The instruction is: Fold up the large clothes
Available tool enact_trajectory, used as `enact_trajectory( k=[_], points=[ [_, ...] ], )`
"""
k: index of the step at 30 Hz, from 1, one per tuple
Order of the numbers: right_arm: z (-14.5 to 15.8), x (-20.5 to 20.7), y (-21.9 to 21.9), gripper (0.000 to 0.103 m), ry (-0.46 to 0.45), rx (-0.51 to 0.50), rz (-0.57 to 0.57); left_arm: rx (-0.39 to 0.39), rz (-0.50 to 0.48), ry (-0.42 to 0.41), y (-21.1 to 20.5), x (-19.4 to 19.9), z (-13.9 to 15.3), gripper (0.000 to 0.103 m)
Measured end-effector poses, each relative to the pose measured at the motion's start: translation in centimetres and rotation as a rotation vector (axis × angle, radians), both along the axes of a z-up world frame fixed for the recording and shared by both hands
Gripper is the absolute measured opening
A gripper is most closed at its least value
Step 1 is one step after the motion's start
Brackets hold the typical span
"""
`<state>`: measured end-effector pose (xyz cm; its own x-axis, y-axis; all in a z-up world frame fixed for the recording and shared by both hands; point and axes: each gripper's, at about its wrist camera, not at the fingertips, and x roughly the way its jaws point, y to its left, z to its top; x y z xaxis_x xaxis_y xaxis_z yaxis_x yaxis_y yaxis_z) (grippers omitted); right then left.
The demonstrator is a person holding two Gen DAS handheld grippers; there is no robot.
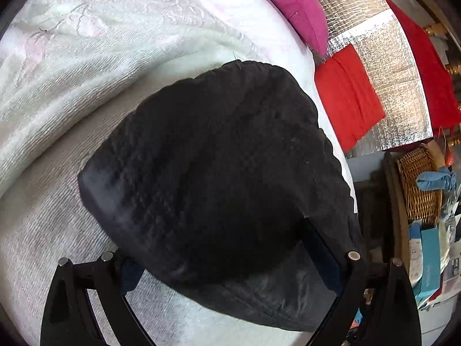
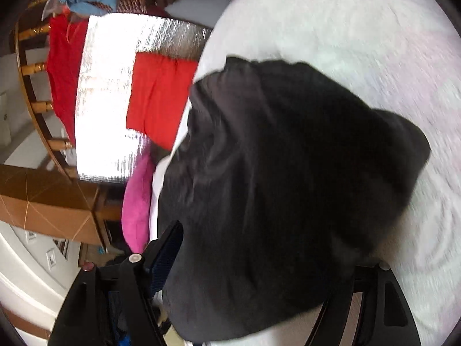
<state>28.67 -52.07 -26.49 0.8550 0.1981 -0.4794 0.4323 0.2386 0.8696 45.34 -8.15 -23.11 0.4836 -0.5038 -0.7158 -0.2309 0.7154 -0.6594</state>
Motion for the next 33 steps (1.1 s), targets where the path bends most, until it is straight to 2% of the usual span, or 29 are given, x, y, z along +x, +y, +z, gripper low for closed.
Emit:
enact_trajectory(
  k=[1,2,4,6,8,11,12,15,23,24,27,28,29,30,31,33],
  points=[
    [-0.1,0.3,-0.1,0.079,-0.003,-0.012,-0.016,-0.002,0.002,-0.003,0.0,0.1,0.0,0.097],
    [0.1,0.5,-0.1,0.078,-0.003,-0.025,-0.027,0.001,0.008,-0.009,-0.1,0.1,0.0,0.092],
    [0.4,0.7,0.0,0.07,0.025,-0.054,-0.033,0.027,0.027,-0.02,0.2,0.2,0.1,0.074],
    [0.3,0.8,0.3,0.052,0.054,-0.083,-0.04,0.022,0.033,-0.029,0.4,0.1,0.0,0.064],
    [0.6,0.6,0.5,0.043,0.052,-0.093,-0.037,0.03,0.029,-0.046,0.2,-0.3,0.3,0.048],
    [2.4,-0.4,0.9,0.036,0.044,-0.199,-0.01,0.081,0.012,-0.095,-0.3,-1.3,1.6,0.035],
    [3.3,-0.7,1.6,0.035,0.04,-0.246,0.0,0.102,0.003,-0.11,-0.4,-1.8,2.2,0.034],
    [4.6,-2.0,2.5,0.035,0.04,-0.286,0.014,0.107,-0.025,-0.112,0.1,-4.0,3.1,0.033],
    [5.3,-8.7,2.5,0.035,0.069,-0.25,0.025,0.159,-0.092,-0.089,1.1,-9.9,3.3,0.033],
    [5.1,-10.2,2.8,0.035,0.07,-0.239,0.021,0.169,-0.096,-0.088,1.3,-10.5,3.2,0.034],
    [3.8,-13.4,3.0,0.036,0.091,-0.216,0.02,0.228,-0.11,-0.063,1.4,-10.5,2.1,0.047],
    [3.1,-13.7,2.9,0.04,0.112,-0.196,0.03,0.239,-0.115,-0.051,1.4,-10.2,1.8,0.052],
    [2.5,-13.4,2.9,0.051,0.125,-0.162,0.035,0.244,-0.113,-0.038,1.5,-10.1,1.8,0.058],
    [2.1,-13.5,2.6,0.063,0.139,-0.127,0.029,0.245,-0.112,-0.024,1.7,-10.2,2.0,0.06],
    [2.1,-13.8,2.3,0.065,0.168,-0.098,0.022,0.242,-0.116,-0.021,1.9,-10.3,2.2,0.061],
    [2.9,-15.2,1.8,0.066,0.158,-0.078,0.028,0.264,-0.141,-0.018,2.5,-10.9,3.1,0.064]
  ],
)
